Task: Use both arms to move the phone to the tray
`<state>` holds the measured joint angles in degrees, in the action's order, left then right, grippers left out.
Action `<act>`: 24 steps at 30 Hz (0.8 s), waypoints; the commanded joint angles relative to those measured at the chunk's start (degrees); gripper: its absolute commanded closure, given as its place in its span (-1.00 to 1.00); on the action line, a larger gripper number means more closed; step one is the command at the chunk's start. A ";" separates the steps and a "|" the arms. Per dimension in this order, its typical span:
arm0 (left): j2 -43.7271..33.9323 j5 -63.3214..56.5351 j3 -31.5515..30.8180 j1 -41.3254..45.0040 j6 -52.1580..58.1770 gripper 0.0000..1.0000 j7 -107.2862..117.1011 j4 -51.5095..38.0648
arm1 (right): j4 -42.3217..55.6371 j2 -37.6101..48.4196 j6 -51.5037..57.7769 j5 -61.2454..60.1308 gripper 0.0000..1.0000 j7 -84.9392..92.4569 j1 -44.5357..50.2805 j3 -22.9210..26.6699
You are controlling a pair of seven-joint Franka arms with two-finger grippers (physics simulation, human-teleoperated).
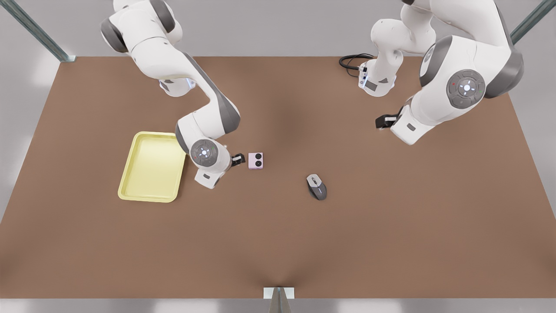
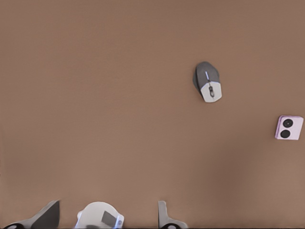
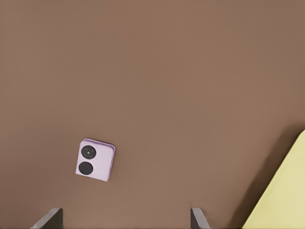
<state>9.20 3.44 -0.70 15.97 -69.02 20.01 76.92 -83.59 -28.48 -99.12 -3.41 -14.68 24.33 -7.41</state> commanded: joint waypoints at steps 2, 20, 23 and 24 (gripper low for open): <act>0.38 0.34 0.00 0.11 2.92 -1.00 -19.48 -0.01 | -5.88 1.58 -11.54 0.07 -1.00 -23.12 0.72 -1.11; 1.26 1.66 -0.53 0.11 0.02 -1.00 -19.65 -0.19 | -15.29 -2.64 -24.28 -0.02 -1.00 -15.65 0.19 -4.72; 1.26 1.66 -0.62 0.11 0.02 -1.00 -19.74 -0.19 | -15.73 -6.33 -30.60 -0.02 -1.00 -13.71 0.46 -4.72; 1.35 1.66 -0.62 0.11 0.02 -1.00 -19.74 -0.19 | -15.55 -7.21 -31.31 0.16 -1.00 -13.62 0.63 -4.72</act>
<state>10.57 4.91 -1.29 16.13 -68.32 5.53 76.75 -99.06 -35.13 -123.66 -3.28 -28.74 24.87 -12.12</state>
